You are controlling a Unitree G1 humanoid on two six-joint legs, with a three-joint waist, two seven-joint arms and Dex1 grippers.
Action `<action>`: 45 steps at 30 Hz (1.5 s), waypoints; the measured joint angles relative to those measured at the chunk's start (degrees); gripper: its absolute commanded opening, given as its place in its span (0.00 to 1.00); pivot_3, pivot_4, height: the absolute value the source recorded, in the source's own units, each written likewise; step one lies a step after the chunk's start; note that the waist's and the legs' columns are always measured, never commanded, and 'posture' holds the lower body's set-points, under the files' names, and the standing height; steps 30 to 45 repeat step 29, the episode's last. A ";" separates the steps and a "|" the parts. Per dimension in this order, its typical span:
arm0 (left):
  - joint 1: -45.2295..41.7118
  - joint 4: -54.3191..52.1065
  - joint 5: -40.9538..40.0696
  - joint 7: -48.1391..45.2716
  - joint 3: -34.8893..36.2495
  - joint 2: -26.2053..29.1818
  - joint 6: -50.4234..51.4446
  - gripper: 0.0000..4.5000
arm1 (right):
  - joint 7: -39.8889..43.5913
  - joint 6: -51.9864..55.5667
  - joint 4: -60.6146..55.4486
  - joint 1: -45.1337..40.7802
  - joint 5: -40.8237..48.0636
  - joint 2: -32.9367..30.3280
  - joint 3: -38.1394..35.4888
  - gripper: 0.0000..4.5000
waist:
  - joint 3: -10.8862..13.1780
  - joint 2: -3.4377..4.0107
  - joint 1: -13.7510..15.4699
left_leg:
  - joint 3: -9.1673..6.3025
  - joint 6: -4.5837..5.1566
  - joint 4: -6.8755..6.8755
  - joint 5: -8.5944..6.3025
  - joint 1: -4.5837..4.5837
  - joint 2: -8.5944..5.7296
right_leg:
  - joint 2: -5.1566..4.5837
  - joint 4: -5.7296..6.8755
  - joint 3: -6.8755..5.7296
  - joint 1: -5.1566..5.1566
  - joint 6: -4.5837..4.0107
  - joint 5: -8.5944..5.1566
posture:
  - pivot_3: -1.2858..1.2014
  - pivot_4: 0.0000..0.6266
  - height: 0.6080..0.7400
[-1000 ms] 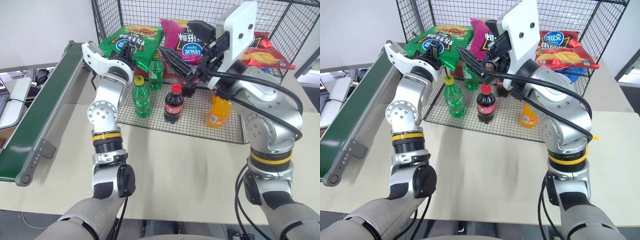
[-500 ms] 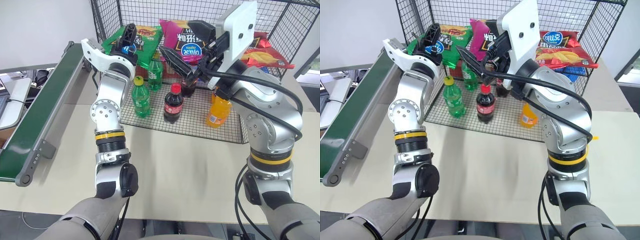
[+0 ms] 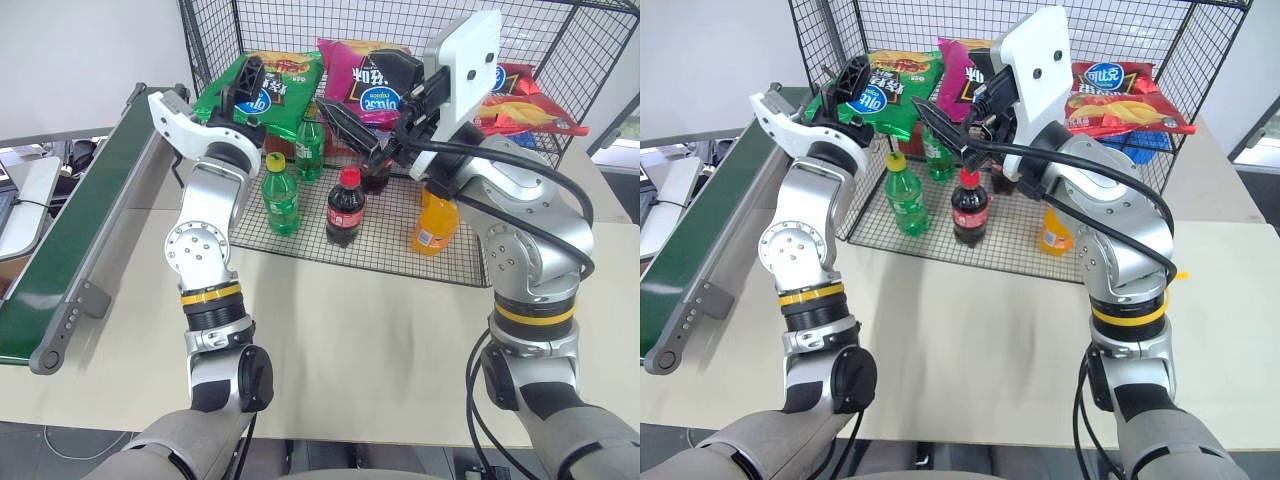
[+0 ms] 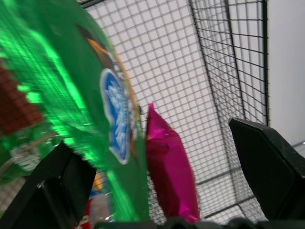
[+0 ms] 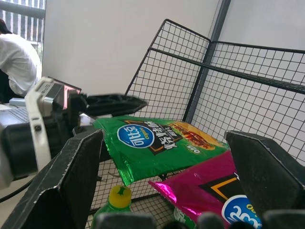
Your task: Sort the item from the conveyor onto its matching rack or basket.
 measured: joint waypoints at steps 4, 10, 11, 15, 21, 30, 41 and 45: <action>2.70 -2.95 -1.77 2.56 -0.13 0.97 2.13 0.99 | 0.60 -0.46 0.44 -0.70 -0.02 0.51 0.13 1.00 | 0.00 0.00 0.04 | -0.04 0.01 0.00 0.00 -0.05 -0.01 | -0.03 -0.05 0.00 0.00 0.00 0.00 | 0.52 0.24 1.00; 5.32 -7.76 -5.20 2.46 -1.73 9.88 9.53 0.99 | 1.45 -0.51 1.18 -0.71 -0.05 0.53 0.17 1.00 | 0.00 0.01 -0.09 | -0.06 0.00 0.00 0.00 -0.02 0.01 | -0.02 0.00 -0.01 -0.01 0.00 0.00 | 0.52 0.24 1.00; 5.81 -8.28 -5.74 1.38 -2.53 13.29 12.05 0.99 | 1.78 -0.51 1.19 -0.70 -0.02 0.36 0.17 1.00 | 0.00 0.01 -0.20 | -0.06 -0.01 -0.01 0.01 -0.01 0.02 | 0.00 0.03 -0.01 -0.02 0.00 0.00 | 0.52 0.24 1.00; 7.49 -10.32 -8.88 -4.65 -2.79 26.58 20.74 0.99 | 3.37 -0.51 1.17 -0.19 0.09 -1.48 -0.33 1.00 | 0.02 0.03 -0.24 | -0.05 -0.04 -0.06 0.02 0.11 0.05 | 0.03 0.15 -0.10 -0.02 0.00 0.00 | 0.52 0.24 1.00; 16.01 -14.93 -7.36 -25.57 -3.70 50.10 29.83 0.99 | 7.23 -0.48 -0.19 3.65 1.92 -5.82 -1.61 1.00 | 0.12 0.10 -0.42 | -0.02 -0.08 -0.15 0.04 0.16 0.05 | 0.05 0.12 -0.10 -0.06 0.00 -0.01 | 0.52 0.24 1.00; 21.83 -19.04 12.79 -45.40 -3.47 62.18 16.75 0.99 | 10.01 -0.49 -1.79 6.06 4.60 -10.01 -5.81 1.00 | 0.16 0.15 -0.08 | 0.14 -0.08 -0.42 0.04 0.23 0.07 | -0.16 -0.18 0.00 -0.03 0.00 -0.02 | 0.52 0.24 1.00; 21.83 -19.04 12.79 -45.40 -3.47 62.18 16.75 0.99 | 10.01 -0.49 -1.79 6.06 4.60 -10.01 -5.81 1.00 | 0.16 0.15 -0.08 | 0.14 -0.08 -0.42 0.04 0.23 0.07 | -0.16 -0.18 0.00 -0.03 0.00 -0.02 | 0.52 0.24 1.00; 21.83 -19.04 12.79 -45.40 -3.47 62.18 16.75 0.99 | 10.01 -0.49 -1.79 6.06 4.60 -10.01 -5.81 1.00 | 0.16 0.15 -0.08 | 0.14 -0.08 -0.42 0.04 0.23 0.07 | -0.16 -0.18 0.00 -0.03 0.00 -0.02 | 0.52 0.24 1.00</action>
